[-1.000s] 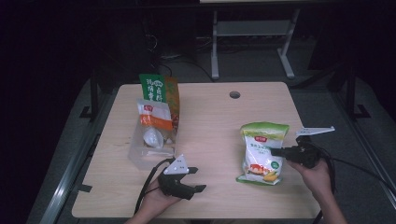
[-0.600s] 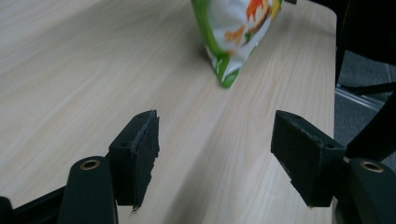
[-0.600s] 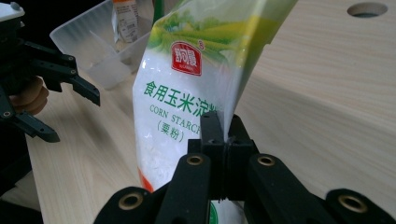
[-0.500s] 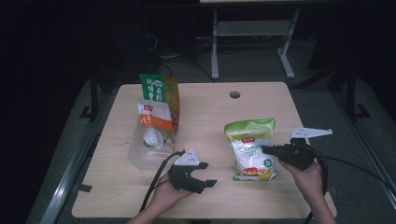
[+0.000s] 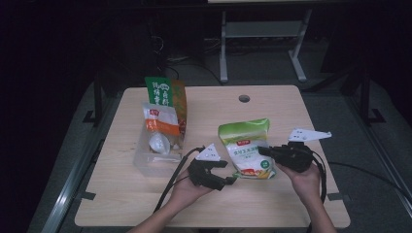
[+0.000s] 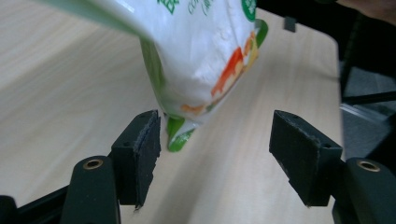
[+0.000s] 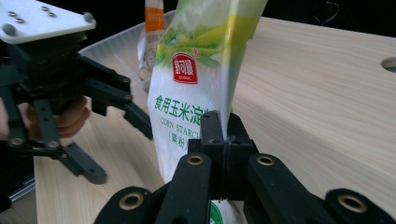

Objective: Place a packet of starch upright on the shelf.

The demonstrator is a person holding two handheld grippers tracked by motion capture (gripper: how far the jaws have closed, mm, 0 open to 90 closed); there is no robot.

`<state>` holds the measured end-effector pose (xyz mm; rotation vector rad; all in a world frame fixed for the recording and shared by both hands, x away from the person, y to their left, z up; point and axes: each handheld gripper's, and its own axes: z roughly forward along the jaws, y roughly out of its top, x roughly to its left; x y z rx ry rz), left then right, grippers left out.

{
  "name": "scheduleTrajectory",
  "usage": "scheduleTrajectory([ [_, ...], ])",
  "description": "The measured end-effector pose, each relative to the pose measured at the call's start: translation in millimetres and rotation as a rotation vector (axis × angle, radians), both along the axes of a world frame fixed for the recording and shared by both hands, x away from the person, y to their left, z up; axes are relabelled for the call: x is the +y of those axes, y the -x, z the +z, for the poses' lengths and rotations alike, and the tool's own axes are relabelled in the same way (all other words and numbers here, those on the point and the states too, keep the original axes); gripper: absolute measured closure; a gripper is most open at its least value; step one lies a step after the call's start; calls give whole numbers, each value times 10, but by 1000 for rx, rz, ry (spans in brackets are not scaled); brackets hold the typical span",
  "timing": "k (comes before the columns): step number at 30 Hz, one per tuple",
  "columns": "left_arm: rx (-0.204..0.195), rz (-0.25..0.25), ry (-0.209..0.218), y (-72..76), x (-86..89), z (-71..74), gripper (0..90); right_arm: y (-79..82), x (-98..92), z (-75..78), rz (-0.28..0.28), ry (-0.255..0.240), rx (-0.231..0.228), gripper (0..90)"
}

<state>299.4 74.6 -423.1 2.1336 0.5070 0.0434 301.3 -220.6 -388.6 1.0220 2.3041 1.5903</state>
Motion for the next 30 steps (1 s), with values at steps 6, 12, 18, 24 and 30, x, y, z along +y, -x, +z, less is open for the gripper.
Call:
scheduleTrajectory([
  [6, 15, 40, 13, -122, -20, -22, 335, -22, 83, -15, 29, -21, -21, 893],
  [12, 44, 25, 54, -194, -52, -52, 447, -23, 113, -82, 43, -19, -13, 892],
  [18, 39, 43, 93, -237, -1, -36, 734, -2, 104, -160, 63, -10, 7, 887],
  [24, 47, 54, 102, -255, -30, -4, 845, 14, 73, -187, 74, 1, 16, 865],
  [30, 10, 51, 82, -215, -71, 44, 862, 35, 14, -189, 104, 37, 40, 828],
])
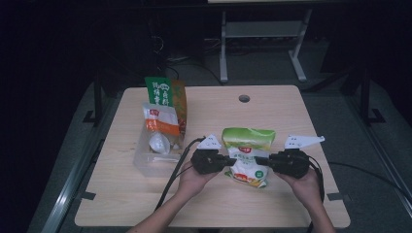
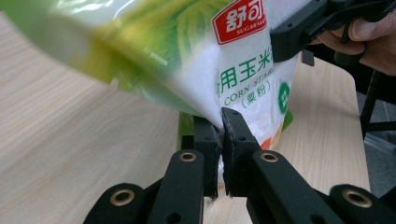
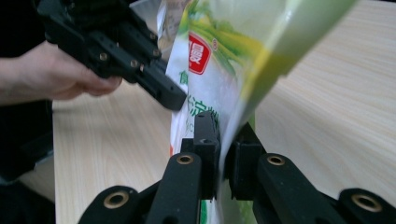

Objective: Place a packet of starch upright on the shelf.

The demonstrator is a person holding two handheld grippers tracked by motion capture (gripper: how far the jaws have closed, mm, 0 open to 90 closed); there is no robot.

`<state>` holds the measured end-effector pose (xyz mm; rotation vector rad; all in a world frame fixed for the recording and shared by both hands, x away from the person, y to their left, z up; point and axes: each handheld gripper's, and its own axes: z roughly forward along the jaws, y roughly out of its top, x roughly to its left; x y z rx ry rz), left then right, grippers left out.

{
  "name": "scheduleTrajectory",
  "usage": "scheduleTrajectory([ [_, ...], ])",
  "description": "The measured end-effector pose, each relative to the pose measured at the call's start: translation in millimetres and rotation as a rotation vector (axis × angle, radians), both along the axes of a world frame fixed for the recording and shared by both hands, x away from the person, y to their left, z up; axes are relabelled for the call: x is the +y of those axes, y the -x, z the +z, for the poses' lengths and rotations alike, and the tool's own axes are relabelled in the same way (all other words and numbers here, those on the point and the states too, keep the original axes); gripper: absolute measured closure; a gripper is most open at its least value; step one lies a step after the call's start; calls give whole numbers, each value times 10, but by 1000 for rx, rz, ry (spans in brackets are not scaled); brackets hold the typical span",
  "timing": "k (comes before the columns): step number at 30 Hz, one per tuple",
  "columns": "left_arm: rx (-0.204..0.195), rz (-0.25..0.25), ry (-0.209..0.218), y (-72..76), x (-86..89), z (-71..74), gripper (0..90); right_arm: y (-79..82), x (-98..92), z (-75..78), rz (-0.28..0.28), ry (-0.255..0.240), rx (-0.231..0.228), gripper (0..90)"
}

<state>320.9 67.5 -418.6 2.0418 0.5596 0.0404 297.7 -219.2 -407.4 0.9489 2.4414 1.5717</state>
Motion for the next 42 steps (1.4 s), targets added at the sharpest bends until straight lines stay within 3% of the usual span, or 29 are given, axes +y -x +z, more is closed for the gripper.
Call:
scheduleTrajectory([
  [4, -21, -3, -15, 34, 3, 17, 862, 25, 10, 1, 22, 21, 0, 790],
  [9, -39, -10, -26, 63, 24, 29, 863, 8, 91, 2, 45, 62, 12, 663],
  [14, -49, -3, -35, 82, 32, 30, 862, -21, 235, -17, 29, 135, 10, 575],
  [21, -58, -2, -43, 99, 29, 31, 841, -22, 256, -18, 20, 148, 5, 700],
  [24, -47, -2, -50, 101, 37, 29, 768, -9, 259, -18, 6, 164, -7, 745],
  [28, -63, -3, -89, 148, 51, 11, 683, -16, 220, -43, -19, 141, 7, 806],
  [42, -59, 6, -108, 252, 223, -71, 530, 2, 173, -54, -64, 97, 15, 850],
])
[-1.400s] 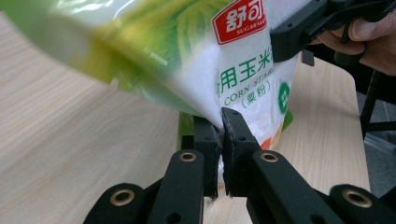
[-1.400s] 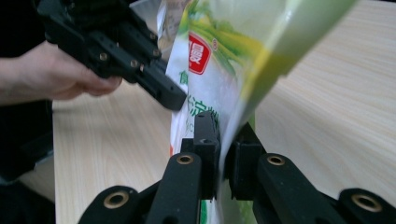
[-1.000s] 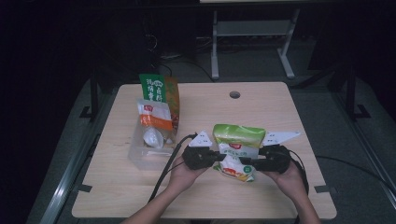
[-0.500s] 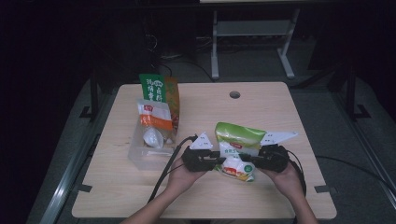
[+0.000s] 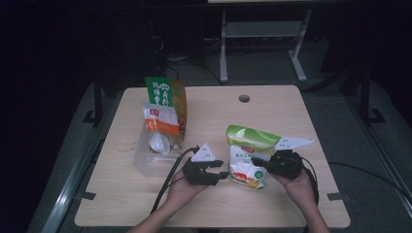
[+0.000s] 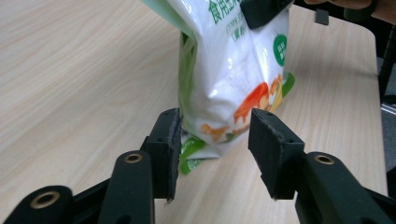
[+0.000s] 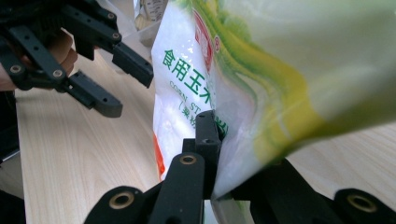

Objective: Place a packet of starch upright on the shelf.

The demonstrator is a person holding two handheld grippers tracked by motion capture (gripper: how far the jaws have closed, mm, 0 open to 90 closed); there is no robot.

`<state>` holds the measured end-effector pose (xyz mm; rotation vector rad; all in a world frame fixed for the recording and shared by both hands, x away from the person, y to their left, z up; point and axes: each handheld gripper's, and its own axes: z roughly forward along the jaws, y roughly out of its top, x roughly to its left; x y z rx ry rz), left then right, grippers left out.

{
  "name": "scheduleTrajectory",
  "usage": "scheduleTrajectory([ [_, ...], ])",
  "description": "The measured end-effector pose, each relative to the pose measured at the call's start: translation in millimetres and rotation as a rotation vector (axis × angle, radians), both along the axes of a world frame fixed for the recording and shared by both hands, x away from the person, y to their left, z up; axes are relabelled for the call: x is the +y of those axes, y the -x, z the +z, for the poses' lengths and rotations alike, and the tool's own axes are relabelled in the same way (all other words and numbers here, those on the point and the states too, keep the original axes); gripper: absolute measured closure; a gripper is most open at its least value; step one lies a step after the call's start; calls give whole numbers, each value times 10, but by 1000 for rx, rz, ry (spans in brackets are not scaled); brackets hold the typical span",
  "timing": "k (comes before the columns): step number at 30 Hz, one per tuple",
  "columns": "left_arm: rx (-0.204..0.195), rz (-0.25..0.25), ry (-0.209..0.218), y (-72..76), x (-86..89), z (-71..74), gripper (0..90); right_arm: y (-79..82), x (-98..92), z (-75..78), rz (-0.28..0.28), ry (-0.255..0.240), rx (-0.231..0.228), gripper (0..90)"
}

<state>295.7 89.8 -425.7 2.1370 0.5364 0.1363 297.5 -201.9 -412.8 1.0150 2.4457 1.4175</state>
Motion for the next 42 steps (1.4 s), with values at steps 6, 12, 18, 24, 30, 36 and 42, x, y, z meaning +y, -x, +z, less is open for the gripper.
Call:
scheduleTrajectory([
  [6, -1, -10, -2, 85, 67, -9, 499, 16, -14, 24, -14, -10, -13, 857],
  [12, -7, -8, -8, 143, 149, -17, 484, 21, -58, 46, -25, -26, -14, 866],
  [18, -10, -7, -9, 217, 234, -9, 475, 15, -51, 79, -30, -23, -21, 873],
  [24, -10, 2, -7, 290, 341, 2, 461, -5, -18, 136, -43, -15, -20, 876],
  [30, -6, 14, -18, 358, 443, -31, 444, -43, 10, 193, -47, -16, -16, 877],
  [36, 9, 22, 2, 391, 517, -81, 418, -91, 94, 287, -53, -2, -20, 878],
  [42, 1, 4, -1, 430, 507, -81, 413, -142, 183, 398, -36, -15, -27, 878],
])
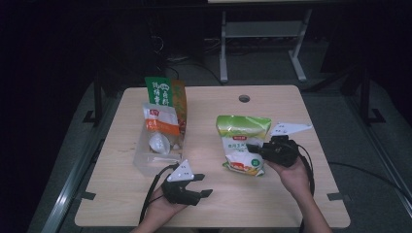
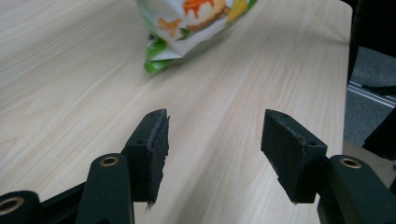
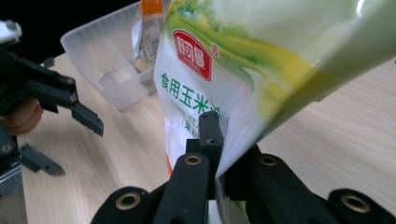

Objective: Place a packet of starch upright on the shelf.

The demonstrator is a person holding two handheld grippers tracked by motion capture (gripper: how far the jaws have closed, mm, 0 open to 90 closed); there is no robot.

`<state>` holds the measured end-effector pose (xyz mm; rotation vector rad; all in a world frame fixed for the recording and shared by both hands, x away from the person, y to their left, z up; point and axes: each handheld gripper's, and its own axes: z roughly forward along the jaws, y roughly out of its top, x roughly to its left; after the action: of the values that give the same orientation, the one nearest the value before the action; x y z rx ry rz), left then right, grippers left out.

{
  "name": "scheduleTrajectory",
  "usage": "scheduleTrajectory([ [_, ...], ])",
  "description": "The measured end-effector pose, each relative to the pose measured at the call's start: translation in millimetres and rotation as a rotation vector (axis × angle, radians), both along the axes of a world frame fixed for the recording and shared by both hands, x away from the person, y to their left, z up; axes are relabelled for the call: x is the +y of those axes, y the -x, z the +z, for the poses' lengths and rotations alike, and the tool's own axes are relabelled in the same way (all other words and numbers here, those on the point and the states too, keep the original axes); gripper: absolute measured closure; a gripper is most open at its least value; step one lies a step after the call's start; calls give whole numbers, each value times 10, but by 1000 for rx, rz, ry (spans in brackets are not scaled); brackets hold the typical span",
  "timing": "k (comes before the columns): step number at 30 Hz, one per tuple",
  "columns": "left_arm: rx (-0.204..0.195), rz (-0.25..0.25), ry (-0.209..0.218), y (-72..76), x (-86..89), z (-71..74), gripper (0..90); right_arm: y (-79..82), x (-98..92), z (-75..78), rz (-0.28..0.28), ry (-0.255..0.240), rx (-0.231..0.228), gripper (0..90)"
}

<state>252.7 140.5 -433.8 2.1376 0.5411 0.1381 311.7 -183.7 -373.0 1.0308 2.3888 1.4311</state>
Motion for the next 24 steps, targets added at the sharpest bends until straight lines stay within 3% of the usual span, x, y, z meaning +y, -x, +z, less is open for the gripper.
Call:
scheduleTrajectory([
  [11, -18, -21, -2, 49, -18, -7, 411, -71, 201, 196, 30, -20, -8, 879],
  [24, -40, -55, -18, 145, -52, -12, 405, -180, 647, 491, 112, -28, -33, 880],
])
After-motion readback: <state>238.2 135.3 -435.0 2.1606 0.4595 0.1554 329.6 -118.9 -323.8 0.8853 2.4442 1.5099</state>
